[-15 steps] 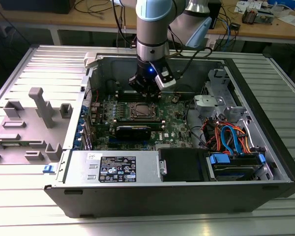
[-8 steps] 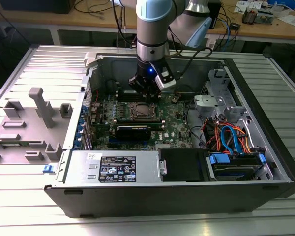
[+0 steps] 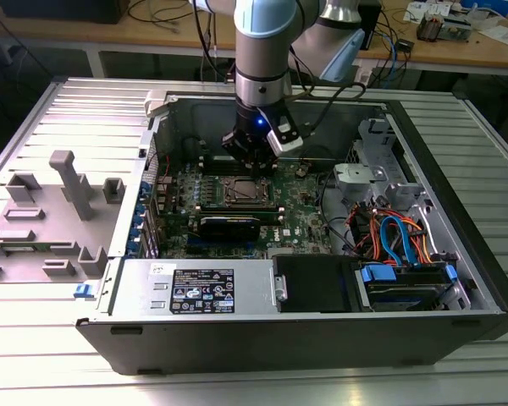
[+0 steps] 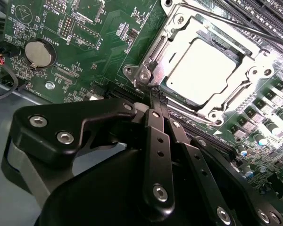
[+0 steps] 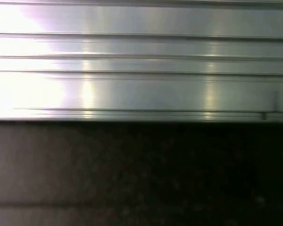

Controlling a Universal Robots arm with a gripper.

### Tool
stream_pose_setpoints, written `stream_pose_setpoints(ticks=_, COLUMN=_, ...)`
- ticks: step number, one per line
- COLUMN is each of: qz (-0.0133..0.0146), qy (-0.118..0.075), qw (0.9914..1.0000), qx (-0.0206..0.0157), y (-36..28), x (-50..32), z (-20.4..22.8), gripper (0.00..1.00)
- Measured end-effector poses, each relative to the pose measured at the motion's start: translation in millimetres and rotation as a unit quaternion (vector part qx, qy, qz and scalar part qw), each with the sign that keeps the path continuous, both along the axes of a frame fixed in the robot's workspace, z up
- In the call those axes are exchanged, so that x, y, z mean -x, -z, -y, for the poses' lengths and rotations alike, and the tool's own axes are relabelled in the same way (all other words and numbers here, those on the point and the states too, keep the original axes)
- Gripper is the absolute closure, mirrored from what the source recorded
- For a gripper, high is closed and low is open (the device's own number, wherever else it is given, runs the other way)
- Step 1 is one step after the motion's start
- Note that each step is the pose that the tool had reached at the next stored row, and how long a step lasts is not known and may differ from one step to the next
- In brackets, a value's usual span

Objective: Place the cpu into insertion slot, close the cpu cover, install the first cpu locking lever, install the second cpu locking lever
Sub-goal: 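Install the first cpu locking lever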

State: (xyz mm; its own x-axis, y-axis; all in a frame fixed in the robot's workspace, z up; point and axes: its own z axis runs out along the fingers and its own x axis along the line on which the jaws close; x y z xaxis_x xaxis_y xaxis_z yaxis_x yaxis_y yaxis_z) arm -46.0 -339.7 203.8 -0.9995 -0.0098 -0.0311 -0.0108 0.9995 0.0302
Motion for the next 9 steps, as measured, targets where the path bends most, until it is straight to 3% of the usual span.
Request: stream_pose_setpoints(ticks=9, qz=-0.0001, qy=0.0, qw=1.0, qx=-0.0005, y=1.2, x=-0.2, z=0.0, gripper=0.89)
